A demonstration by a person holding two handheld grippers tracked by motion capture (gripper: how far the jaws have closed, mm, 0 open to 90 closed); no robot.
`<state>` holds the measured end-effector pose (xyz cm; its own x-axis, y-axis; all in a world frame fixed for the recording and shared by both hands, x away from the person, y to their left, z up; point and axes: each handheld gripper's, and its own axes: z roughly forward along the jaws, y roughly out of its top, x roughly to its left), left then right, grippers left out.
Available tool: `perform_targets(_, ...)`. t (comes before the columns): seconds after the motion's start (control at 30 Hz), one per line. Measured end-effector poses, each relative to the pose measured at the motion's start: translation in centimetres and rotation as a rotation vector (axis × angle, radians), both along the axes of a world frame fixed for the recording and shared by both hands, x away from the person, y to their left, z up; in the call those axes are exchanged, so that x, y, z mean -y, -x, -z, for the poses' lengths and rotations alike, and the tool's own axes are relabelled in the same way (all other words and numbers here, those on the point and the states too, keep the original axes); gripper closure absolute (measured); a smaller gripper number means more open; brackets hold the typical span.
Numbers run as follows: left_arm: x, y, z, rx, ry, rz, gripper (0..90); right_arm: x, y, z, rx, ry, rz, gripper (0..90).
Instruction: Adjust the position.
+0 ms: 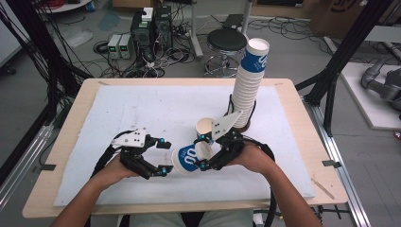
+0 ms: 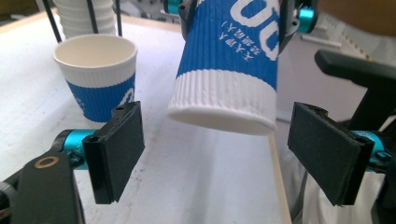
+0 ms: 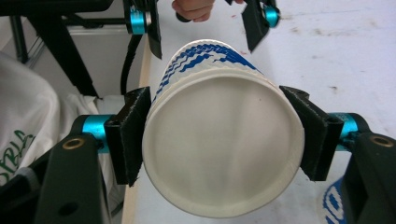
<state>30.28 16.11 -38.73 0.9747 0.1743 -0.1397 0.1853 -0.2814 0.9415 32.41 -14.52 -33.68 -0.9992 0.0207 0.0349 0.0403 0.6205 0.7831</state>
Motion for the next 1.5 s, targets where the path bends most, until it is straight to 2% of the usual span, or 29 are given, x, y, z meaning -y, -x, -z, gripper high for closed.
perform_targets(0.03, -0.2, 0.0, 0.0, 0.001, 0.017, -0.001, 18.7, 0.4, 0.0, 0.1, -0.003, -0.021, 0.016, 30.0)
perform_targets(0.13, -0.7, 0.1, 0.1, 0.003, 0.064, -0.018, 18.7, 0.7, 0.0, 0.3, -0.004, -0.044, 0.031, 30.0)
perform_targets(0.17, -0.9, 0.1, 0.2, 0.008, 0.079, -0.023, 18.6, 1.0, 0.0, 0.5, -0.004, -0.071, 0.046, 29.9)
perform_targets(0.2, -0.9, 0.1, 0.2, 0.009, 0.096, -0.026, 18.6, 1.0, 0.0, 0.5, -0.004, -0.071, 0.046, 29.9)
perform_targets(0.53, -1.0, 0.0, 1.1, 0.025, 0.196, -0.096, 16.5, 2.3, 0.0, 1.8, -0.021, -0.182, 0.096, 30.0)
perform_targets(0.6, -0.8, 0.0, 1.1, 0.022, 0.204, -0.095, 15.8, 2.8, 0.2, 2.1, -0.042, -0.233, 0.113, 30.0)
perform_targets(0.63, -0.7, 0.0, 1.1, 0.025, 0.207, -0.096, 15.8, 2.8, 0.2, 2.1, -0.042, -0.233, 0.113, 30.0)
perform_targets(0.77, -0.3, 0.0, 1.1, 0.03, 0.224, -0.093, 15.8, 3.3, 0.1, 2.6, -0.048, -0.288, 0.125, 30.0)
perform_targets(0.8, -0.2, 0.0, 1.1, 0.032, 0.224, -0.094, 15.8, 3.4, 0.1, 2.9, -0.058, -0.316, 0.129, 30.0)
perform_targets(0.97, 0.6, 0.0, 1.3, 0.025, 0.223, -0.086, 15.8, 3.4, 0.2, 3.1, -0.059, -0.341, 0.13, 30.0)
perform_targets(1.1, 1.3, 0.0, 1.4, 0.019, 0.223, -0.056, 15.8, 3.4, 0.2, 3.2, -0.071, -0.355, 0.129, 30.0)
perform_targets(1.27, 1.9, -0.1, 1.6, 0.013, 0.223, -0.046, 15.8, 3.4, 0.2, 3.3, -0.072, -0.375, 0.129, 30.0)
perform_targets(1.5, 2.2, -0.2, 1.7, 0.008, 0.237, -0.048, 15.8, 3.4, 0.2, 3.3, -0.1, -0.41, 0.115, 30.0)
